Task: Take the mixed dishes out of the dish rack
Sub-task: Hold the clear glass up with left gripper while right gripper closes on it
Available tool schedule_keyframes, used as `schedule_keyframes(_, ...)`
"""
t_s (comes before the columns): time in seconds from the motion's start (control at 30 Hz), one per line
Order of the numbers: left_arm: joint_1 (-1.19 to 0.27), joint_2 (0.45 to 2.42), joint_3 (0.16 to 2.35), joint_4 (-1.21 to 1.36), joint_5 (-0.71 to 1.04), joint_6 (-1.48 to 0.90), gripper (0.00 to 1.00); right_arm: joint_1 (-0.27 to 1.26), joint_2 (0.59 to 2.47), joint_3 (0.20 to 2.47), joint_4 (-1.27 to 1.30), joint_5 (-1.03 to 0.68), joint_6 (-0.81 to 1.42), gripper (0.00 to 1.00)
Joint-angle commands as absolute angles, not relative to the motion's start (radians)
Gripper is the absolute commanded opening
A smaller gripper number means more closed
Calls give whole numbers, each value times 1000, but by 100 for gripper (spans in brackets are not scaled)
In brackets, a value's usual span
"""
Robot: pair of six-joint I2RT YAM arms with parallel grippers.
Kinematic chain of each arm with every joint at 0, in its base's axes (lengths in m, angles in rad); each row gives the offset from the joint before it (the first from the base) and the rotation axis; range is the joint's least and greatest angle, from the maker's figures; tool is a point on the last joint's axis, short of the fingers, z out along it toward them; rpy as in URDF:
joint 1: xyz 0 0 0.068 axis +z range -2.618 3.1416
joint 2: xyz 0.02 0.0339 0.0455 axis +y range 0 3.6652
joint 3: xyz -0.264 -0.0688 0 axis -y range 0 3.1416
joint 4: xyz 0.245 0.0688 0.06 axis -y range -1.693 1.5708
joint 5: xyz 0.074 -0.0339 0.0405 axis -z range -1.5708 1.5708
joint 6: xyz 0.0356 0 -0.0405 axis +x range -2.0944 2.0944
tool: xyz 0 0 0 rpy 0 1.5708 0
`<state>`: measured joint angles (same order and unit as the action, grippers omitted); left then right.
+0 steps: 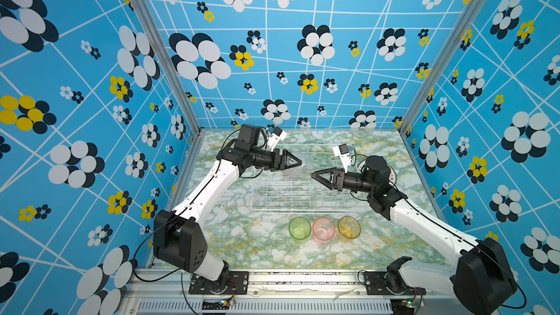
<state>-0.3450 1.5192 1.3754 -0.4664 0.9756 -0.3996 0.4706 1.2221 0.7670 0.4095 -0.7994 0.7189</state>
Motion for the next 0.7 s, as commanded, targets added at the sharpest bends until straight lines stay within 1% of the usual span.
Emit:
schedule_keyframes(0.0, -353, 1471, 1357, -390, 1034, -429, 53, 468, 1194, 751, 447, -824, 724, 59)
schedule_keyframes(0.47, -407, 1477, 1339, -275, 1088, -499, 53, 468, 1199, 748, 504, -831, 740, 56)
schedule_keyframes(0.67, -428, 1496, 1339, -249, 1093, -520, 53, 468, 1182, 745, 541, -831, 743, 53)
